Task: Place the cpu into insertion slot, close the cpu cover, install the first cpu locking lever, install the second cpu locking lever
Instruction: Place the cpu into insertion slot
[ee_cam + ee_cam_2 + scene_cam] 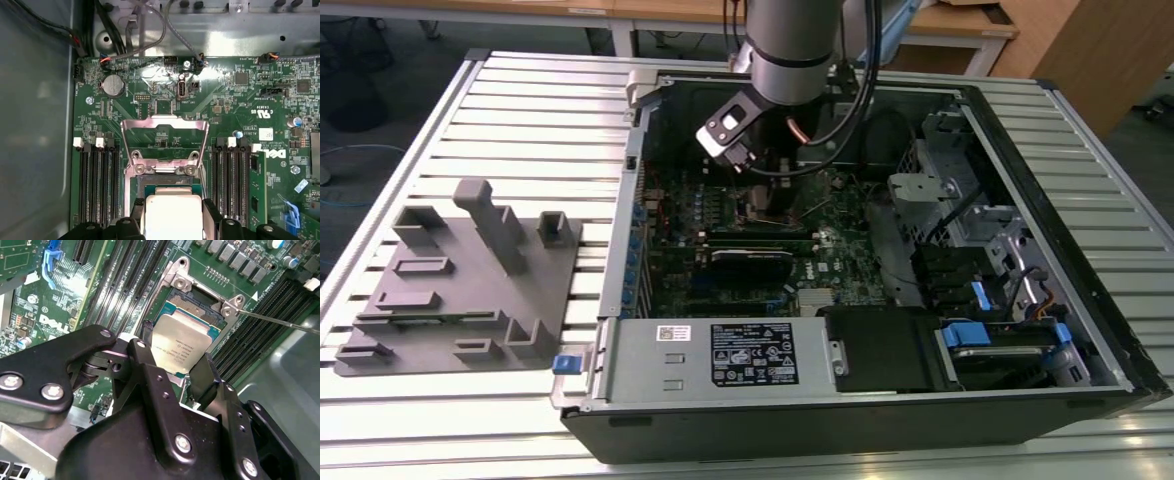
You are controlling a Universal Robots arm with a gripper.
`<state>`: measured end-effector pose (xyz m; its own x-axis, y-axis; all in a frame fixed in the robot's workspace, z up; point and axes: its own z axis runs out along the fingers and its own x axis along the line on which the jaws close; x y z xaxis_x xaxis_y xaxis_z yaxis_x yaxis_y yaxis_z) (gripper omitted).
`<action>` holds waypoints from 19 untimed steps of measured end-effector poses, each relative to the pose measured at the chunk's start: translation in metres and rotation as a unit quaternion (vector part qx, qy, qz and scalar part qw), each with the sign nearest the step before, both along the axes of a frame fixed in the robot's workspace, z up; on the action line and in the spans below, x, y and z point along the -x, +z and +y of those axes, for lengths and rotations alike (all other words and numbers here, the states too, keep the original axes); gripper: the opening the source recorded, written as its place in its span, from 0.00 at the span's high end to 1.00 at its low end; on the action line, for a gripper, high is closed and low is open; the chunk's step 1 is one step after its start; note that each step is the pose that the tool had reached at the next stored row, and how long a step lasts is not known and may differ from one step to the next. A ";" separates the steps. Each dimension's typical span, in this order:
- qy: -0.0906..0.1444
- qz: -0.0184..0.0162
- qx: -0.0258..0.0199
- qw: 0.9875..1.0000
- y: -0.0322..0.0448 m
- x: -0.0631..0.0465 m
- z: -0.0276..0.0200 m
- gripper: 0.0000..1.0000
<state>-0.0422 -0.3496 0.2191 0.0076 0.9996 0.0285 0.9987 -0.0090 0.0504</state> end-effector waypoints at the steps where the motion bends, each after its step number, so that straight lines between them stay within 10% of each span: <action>1: 0.000 0.000 0.000 1.000 -0.0008 0.001 0.0001 0.46; 19: 0.000 0.000 0.000 1.000 -0.0204 0.002 0.0086 0.46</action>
<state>-0.0441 -0.3410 0.1987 0.0075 0.9996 0.0285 0.9987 -0.0090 0.0507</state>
